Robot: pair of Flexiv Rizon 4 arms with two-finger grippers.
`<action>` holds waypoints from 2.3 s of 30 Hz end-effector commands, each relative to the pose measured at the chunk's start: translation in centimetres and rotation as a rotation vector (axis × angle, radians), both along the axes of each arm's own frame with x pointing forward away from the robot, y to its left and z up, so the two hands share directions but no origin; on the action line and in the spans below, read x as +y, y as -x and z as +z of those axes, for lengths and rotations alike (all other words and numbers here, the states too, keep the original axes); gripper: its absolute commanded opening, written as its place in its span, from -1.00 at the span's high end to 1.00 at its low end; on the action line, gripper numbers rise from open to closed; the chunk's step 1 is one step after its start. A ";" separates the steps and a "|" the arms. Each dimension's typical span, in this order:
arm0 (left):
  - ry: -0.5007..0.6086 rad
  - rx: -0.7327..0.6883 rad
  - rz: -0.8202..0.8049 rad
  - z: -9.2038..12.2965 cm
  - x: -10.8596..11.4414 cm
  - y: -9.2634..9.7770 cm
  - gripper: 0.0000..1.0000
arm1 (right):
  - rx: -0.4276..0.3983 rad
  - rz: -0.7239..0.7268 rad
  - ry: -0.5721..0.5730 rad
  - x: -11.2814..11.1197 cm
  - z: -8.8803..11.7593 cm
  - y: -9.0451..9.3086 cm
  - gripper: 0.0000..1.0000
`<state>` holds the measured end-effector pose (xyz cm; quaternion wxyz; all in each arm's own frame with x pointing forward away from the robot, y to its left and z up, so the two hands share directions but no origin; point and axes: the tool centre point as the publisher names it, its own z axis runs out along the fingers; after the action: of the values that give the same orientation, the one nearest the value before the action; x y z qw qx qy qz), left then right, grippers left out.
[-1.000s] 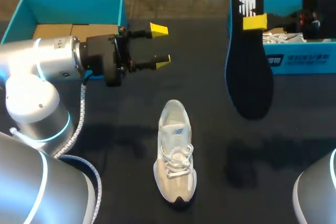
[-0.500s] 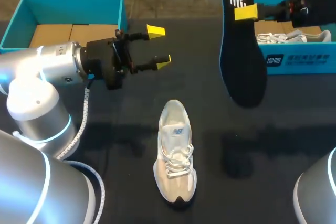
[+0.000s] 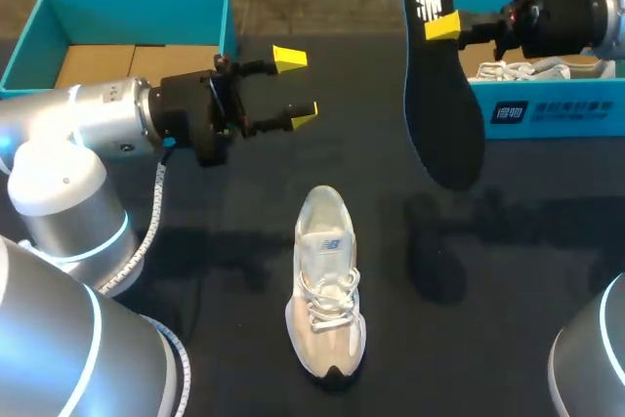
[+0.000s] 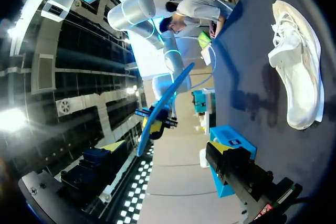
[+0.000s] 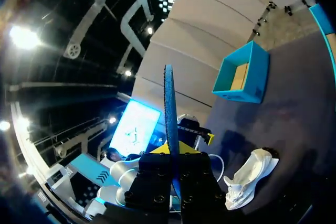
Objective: Take the shoe out of the shoebox, open the shoe tongue, remove and reinsert the insole, then place the shoe into the shoebox
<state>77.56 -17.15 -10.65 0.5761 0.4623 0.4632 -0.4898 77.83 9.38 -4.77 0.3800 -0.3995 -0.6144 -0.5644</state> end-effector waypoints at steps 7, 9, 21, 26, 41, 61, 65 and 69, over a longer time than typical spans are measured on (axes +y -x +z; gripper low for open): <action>0.005 -0.006 -0.011 -0.1 -0.4 -0.1 -1.00 | 0.037 0.036 0.004 1.0 -0.5 -1.5 1.00; -0.010 -0.032 -0.031 -0.2 -0.9 -0.2 -1.00 | 0.111 0.041 0.029 2.3 -1.4 -3.0 1.00; -0.020 0.001 -0.082 0.4 -1.8 -0.6 -1.00 | 0.222 0.067 0.070 4.3 -3.0 -5.0 1.00; -0.027 -0.003 -0.082 0.2 -2.0 -0.7 -1.00 | 0.222 0.067 0.070 4.3 -3.0 -5.0 1.00; -0.088 -0.040 -0.066 -1.7 -5.3 -2.9 -1.00 | 0.375 0.048 0.062 7.3 -6.4 -6.4 1.00; -0.101 -0.034 -0.024 -1.1 -7.1 -3.1 0.08 | 0.375 0.048 0.062 7.3 -6.4 -6.4 1.00; -0.101 -0.037 -0.024 -1.0 -7.0 -2.9 0.16 | 0.375 0.048 0.062 7.3 -6.4 -6.4 1.00; -0.099 -0.040 -0.018 -0.8 -7.1 -2.9 0.28 | 0.375 0.048 0.062 7.3 -6.4 -6.4 1.00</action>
<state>80.61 -24.03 -11.52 0.5557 0.5051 0.4698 -0.4640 84.14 16.55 -11.09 0.4887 -0.4944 -0.5586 -0.4523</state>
